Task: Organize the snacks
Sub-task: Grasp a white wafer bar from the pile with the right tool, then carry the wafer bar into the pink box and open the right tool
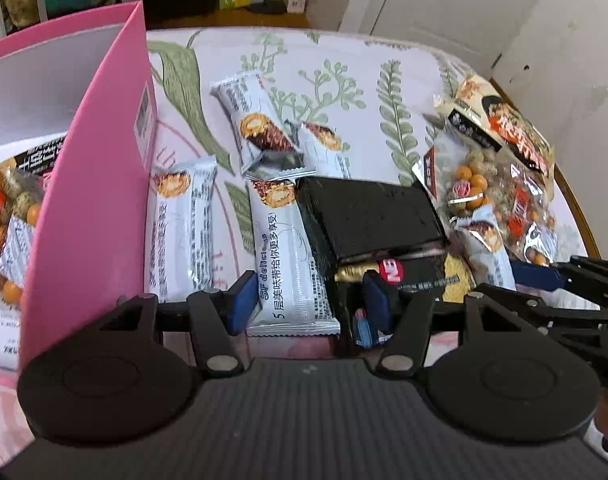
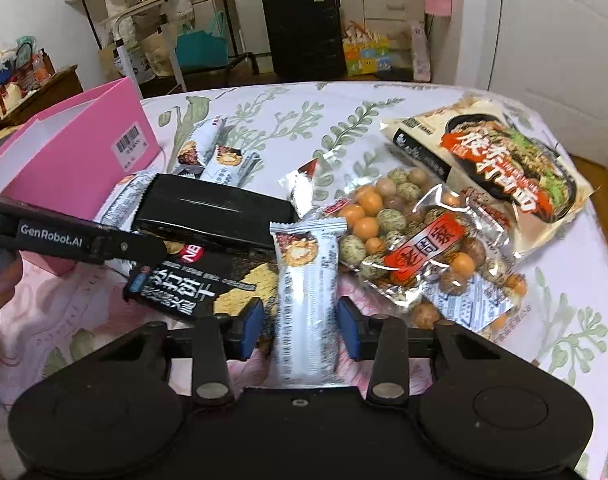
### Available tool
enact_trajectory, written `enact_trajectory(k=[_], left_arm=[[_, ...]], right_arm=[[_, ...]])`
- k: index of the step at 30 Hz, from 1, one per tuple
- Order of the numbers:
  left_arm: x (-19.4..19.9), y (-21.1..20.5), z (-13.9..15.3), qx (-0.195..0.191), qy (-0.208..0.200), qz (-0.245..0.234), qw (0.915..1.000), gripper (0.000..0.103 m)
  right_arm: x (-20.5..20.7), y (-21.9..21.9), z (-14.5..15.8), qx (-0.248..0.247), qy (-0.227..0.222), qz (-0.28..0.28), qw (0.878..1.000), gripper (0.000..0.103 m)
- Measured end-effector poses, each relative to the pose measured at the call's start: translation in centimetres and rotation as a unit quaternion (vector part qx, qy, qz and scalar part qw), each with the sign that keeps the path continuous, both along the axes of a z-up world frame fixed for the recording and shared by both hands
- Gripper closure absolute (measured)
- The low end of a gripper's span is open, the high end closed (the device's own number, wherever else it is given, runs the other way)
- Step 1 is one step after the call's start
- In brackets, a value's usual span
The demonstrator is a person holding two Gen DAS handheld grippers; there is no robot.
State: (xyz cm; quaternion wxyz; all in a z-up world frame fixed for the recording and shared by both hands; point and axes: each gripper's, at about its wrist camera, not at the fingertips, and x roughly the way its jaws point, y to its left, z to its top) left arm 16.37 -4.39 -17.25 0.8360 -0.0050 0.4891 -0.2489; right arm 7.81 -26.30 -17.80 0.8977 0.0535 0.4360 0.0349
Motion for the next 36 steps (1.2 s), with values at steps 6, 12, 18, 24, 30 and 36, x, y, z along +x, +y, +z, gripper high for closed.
enact_trajectory(k=[6, 12, 18, 24, 30, 36], left_arm=[[0.4, 0.1, -0.4, -0.020, 0.004, 0.006, 0.9998, 0.051], [0.8, 0.6, 0.0, -0.031, 0.034, 0.019, 0.9988, 0.069], [0.8, 0.8, -0.1, -0.038, 0.045, 0.030, 0.9978, 0.069], [0.5, 0.8, 0.4, -0.027, 0.057, 0.028, 0.9976, 0.071], [-0.4, 1.0, 1.8, -0.004, 0.041, 0.032, 0.9986, 0.072], [-2.2, 2.4, 3.8, -0.021, 0.034, 0.039, 0.9984, 0.072]], right_arm=[[0.4, -1.3, -0.7, 0.025, 0.018, -0.032, 0.999, 0.069], [0.1, -1.3, -0.3, 0.045, 0.020, -0.055, 0.997, 0.073], [-0.1, -1.4, 1.4, 0.073, 0.013, -0.056, 0.996, 0.073], [0.4, -0.9, 1.8, 0.081, 0.034, -0.063, 0.994, 0.072], [0.4, -0.4, 2.5, 0.107, 0.062, -0.071, 0.990, 0.073], [0.1, 0.9, 3.9, 0.136, 0.063, -0.058, 0.987, 0.072]])
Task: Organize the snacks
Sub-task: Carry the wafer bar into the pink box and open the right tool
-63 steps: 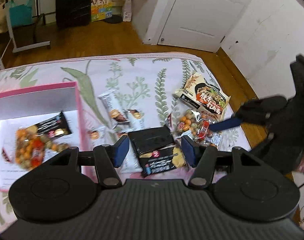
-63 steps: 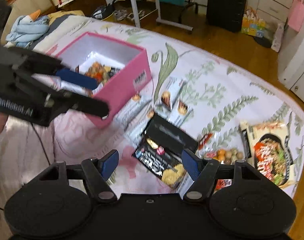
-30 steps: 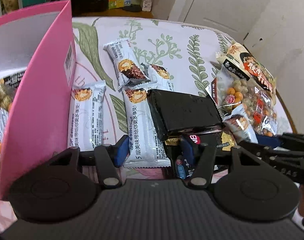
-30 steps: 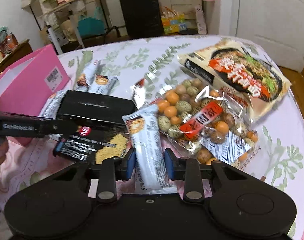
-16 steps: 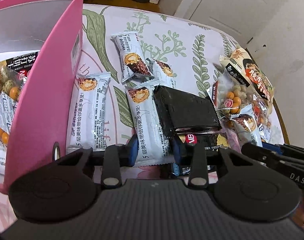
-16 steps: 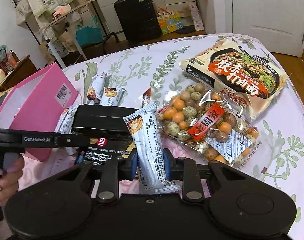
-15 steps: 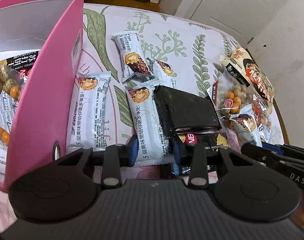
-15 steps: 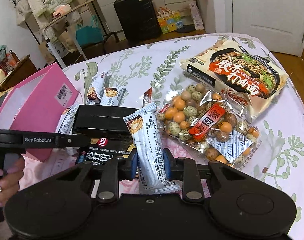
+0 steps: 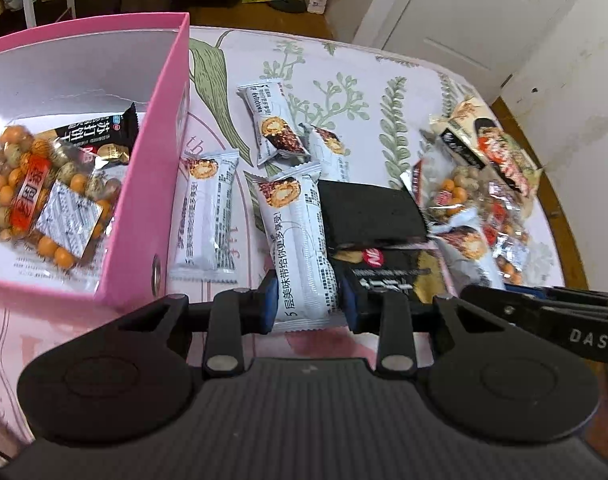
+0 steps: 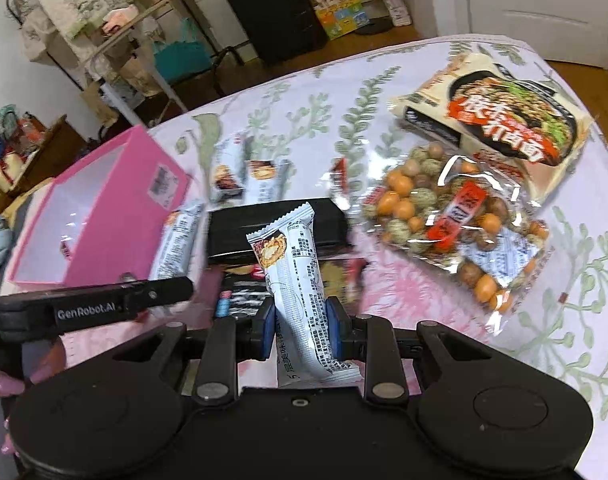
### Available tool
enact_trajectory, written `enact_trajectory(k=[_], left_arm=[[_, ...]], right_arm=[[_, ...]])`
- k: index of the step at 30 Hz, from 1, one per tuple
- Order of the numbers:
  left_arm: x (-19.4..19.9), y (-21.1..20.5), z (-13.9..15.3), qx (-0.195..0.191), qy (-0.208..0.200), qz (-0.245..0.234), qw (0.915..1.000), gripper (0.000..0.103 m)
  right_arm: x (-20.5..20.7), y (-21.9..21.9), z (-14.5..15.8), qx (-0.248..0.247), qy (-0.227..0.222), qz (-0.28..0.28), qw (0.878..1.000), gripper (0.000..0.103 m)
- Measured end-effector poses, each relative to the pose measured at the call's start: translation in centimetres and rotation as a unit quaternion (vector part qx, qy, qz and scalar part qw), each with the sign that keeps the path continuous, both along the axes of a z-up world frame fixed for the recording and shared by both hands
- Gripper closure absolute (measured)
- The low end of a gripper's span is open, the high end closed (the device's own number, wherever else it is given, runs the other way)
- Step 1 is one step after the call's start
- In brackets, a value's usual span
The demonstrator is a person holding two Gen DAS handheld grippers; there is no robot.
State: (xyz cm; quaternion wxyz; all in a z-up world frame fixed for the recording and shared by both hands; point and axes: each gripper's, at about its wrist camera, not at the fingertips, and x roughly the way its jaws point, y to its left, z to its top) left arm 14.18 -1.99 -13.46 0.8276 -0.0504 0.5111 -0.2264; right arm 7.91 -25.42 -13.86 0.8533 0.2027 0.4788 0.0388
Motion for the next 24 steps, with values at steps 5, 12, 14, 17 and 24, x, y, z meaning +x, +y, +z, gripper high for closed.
enact_trajectory(k=[5, 12, 14, 17, 24], left_arm=[[-1.9, 0.6, 1.5, -0.002, -0.003, -0.006, 1.0000, 0.072], [-4.1, 1.7, 2.5, 0.009, 0.019, -0.018, 0.9996, 0.072], [-4.6, 2.0, 2.9, 0.016, 0.021, -0.021, 0.9994, 0.072], [-5.1, 2.6, 3.8, 0.015, 0.025, -0.023, 0.9993, 0.072], [-5.8, 4.6, 5.9, 0.004, 0.024, -0.019, 0.9995, 0.072]], right_arm=[[-0.2, 1.1, 1.3, 0.001, 0.010, 0.020, 1.000, 0.072], [-1.1, 2.1, 2.7, 0.011, 0.036, 0.054, 0.998, 0.072], [-1.2, 2.5, 3.1, 0.015, 0.043, 0.067, 0.997, 0.072], [-1.5, 3.3, 4.0, 0.014, 0.041, 0.087, 0.995, 0.072], [-0.9, 5.4, 5.9, -0.013, 0.028, 0.138, 0.990, 0.072]])
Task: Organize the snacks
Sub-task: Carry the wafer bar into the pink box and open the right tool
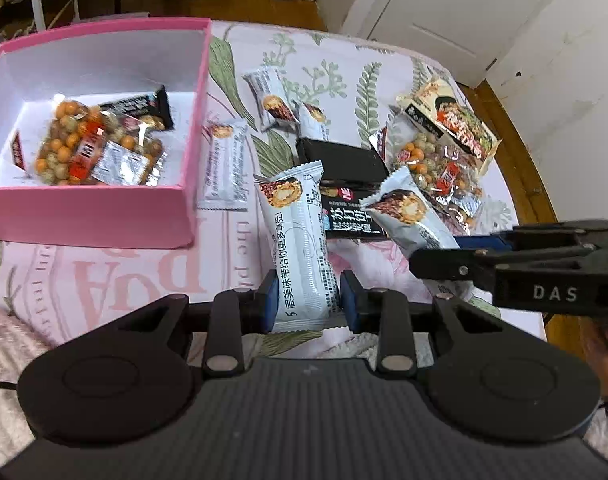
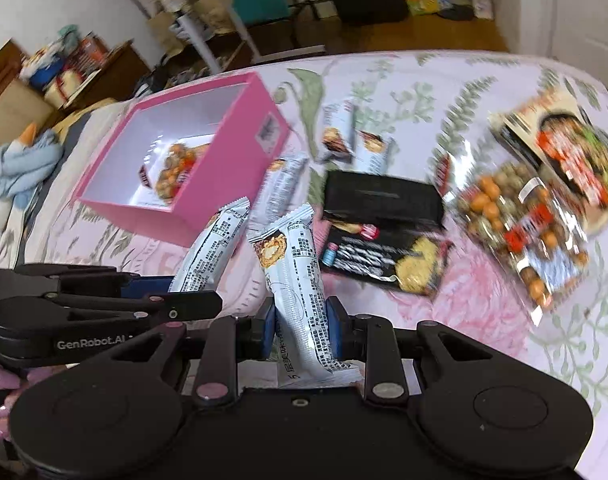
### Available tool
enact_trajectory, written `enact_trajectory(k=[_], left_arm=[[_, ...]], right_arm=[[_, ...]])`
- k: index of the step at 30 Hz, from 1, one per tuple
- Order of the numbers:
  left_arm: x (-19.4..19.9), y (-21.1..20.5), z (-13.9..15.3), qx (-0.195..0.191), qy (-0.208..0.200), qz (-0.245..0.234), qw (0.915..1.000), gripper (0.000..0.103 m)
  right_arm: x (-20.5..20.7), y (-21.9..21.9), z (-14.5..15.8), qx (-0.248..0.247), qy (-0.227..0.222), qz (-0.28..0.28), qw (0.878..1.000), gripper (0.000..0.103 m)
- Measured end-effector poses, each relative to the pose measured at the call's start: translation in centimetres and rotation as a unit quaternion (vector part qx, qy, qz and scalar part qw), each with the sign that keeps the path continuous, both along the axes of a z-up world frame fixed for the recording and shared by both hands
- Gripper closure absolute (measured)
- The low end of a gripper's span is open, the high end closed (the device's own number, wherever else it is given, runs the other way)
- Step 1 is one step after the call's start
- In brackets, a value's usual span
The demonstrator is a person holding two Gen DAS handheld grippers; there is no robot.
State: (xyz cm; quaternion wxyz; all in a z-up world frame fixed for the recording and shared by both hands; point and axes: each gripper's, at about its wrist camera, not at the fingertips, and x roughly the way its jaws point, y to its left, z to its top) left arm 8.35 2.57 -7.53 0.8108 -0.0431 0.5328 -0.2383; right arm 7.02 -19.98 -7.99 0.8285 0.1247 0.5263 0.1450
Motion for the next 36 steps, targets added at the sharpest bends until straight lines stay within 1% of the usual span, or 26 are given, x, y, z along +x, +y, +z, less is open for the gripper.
enact_trajectory(k=[3, 6, 10, 13, 15, 17, 20, 21, 23, 27, 28, 30, 34, 36], left_arm=[[0.0, 1.9, 1.6, -0.015, -0.010, 0.010, 0.9998, 0.072], [0.2, 4.4, 3.7, -0.023, -0.033, 0.031, 0.9987, 0.072], [0.7, 7.6, 6.1, -0.022, -0.069, 0.066, 0.9952, 0.072], [1.7, 10.2, 7.2, -0.021, -0.087, 0.095, 0.9914, 0.072], [2.8, 11.7, 7.3, -0.011, -0.097, 0.117, 0.9883, 0.072], [4.0, 12.8, 7.2, 0.003, -0.103, 0.135, 0.9854, 0.072], [6.4, 14.1, 6.4, 0.017, -0.100, 0.154, 0.9829, 0.072], [7.1, 14.4, 6.0, 0.021, -0.103, 0.156, 0.9822, 0.072], [8.6, 14.7, 5.1, 0.036, -0.101, 0.162, 0.9809, 0.072], [11.9, 14.9, 3.2, 0.044, -0.101, 0.159, 0.9811, 0.072], [12.9, 14.8, 2.6, 0.041, -0.099, 0.159, 0.9815, 0.072], [14.6, 14.3, 1.5, 0.037, -0.092, 0.153, 0.9832, 0.072], [18.0, 13.9, -0.7, 0.001, -0.069, 0.158, 0.9850, 0.072], [19.4, 13.7, -1.8, -0.007, -0.054, 0.162, 0.9852, 0.072]], right_arm=[[0.6, 1.3, 1.2, -0.007, -0.018, 0.025, 0.999, 0.072], [1.3, 2.8, 2.5, -0.006, -0.040, 0.053, 0.998, 0.072], [2.5, 4.9, 4.1, 0.000, -0.068, 0.089, 0.994, 0.072], [4.1, 7.0, 5.0, 0.000, -0.091, 0.120, 0.989, 0.072], [5.3, 8.5, 5.6, -0.003, -0.109, 0.141, 0.984, 0.072], [6.8, 10.2, 5.8, -0.009, -0.125, 0.163, 0.979, 0.072], [9.3, 12.0, 5.4, -0.011, -0.132, 0.184, 0.974, 0.072], [10.1, 12.6, 5.2, -0.019, -0.134, 0.187, 0.973, 0.072], [11.6, 14.0, 4.2, -0.047, -0.144, 0.198, 0.968, 0.072], [14.7, 16.2, 1.7, -0.108, -0.151, 0.220, 0.958, 0.072], [15.4, 16.6, 1.1, -0.124, -0.154, 0.226, 0.954, 0.072], [16.5, 17.6, 0.2, -0.154, -0.165, 0.247, 0.942, 0.072], [17.7, 19.3, -0.7, -0.178, -0.179, 0.284, 0.925, 0.073], [18.0, 20.1, -1.2, -0.201, -0.183, 0.294, 0.916, 0.073]])
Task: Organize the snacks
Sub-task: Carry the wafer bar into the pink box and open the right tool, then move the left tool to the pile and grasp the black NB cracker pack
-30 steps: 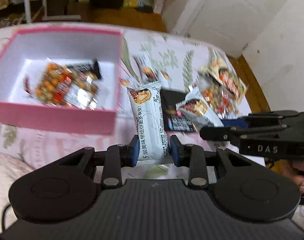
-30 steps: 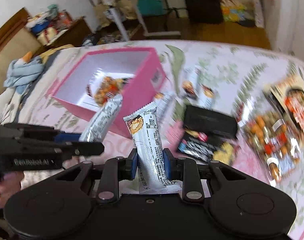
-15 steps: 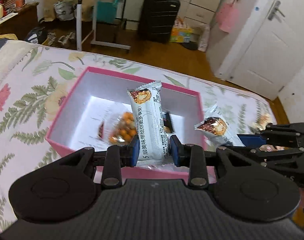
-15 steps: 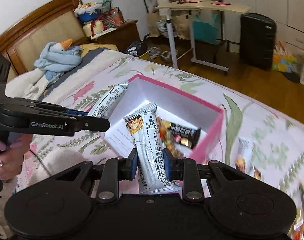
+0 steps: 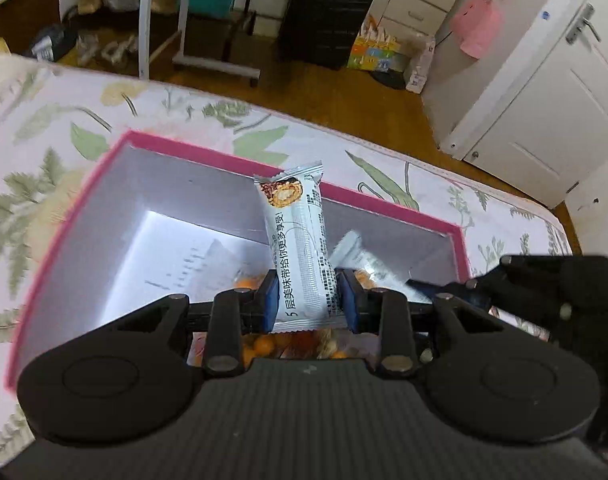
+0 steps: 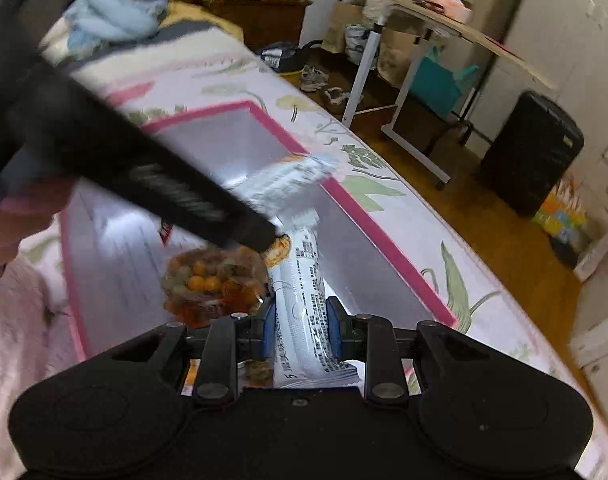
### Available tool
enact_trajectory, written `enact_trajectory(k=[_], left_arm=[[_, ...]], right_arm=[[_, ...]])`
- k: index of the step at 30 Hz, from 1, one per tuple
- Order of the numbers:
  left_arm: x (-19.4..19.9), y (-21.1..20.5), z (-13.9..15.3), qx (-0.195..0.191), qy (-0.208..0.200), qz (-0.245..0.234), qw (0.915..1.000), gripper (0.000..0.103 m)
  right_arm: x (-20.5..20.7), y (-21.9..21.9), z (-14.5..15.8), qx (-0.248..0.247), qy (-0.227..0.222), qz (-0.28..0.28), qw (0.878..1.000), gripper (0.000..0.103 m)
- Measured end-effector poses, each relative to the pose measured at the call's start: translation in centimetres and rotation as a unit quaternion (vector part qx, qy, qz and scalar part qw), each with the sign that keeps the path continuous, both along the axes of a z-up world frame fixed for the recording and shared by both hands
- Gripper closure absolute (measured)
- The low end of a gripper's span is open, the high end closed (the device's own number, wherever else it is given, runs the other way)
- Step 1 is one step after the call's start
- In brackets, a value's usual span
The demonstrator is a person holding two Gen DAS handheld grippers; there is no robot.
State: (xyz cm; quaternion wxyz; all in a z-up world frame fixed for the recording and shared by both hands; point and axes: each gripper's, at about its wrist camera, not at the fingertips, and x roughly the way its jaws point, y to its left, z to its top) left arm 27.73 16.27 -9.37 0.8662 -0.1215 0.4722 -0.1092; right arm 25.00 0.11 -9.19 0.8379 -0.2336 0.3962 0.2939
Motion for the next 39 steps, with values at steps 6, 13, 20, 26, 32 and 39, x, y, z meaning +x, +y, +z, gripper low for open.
enact_trajectory(k=[6, 13, 20, 26, 32, 39], left_arm=[[1.2, -0.1, -2.2, -0.006, 0.022, 0.019, 0.9996, 0.068], [-3.3, -0.3, 2.1, 0.033, -0.050, -0.003, 0.9982, 0.055], [-7.3, -1.7, 6.1, 0.024, -0.056, -0.065, 0.9960, 0.055], [-10.1, -5.8, 8.7, 0.041, -0.065, -0.129, 0.9887, 0.055], [-11.1, -10.4, 9.0, 0.020, -0.049, -0.177, 0.9827, 0.055], [-11.3, -15.7, 5.2, -0.010, -0.005, -0.200, 0.9796, 0.051]], right_arm=[[0.2, 0.8, -1.2, -0.018, -0.023, 0.006, 1.000, 0.061], [-3.0, -4.1, 2.5, 0.097, -0.034, -0.049, 0.994, 0.051], [-7.9, -12.7, 6.8, 0.198, -0.017, -0.165, 0.966, 0.048], [-10.9, -18.8, 8.0, 0.214, 0.030, -0.246, 0.945, 0.045], [-12.1, -22.6, 6.7, 0.213, 0.055, -0.299, 0.929, 0.039], [-14.0, -25.4, 2.2, 0.213, 0.101, -0.329, 0.914, 0.036]])
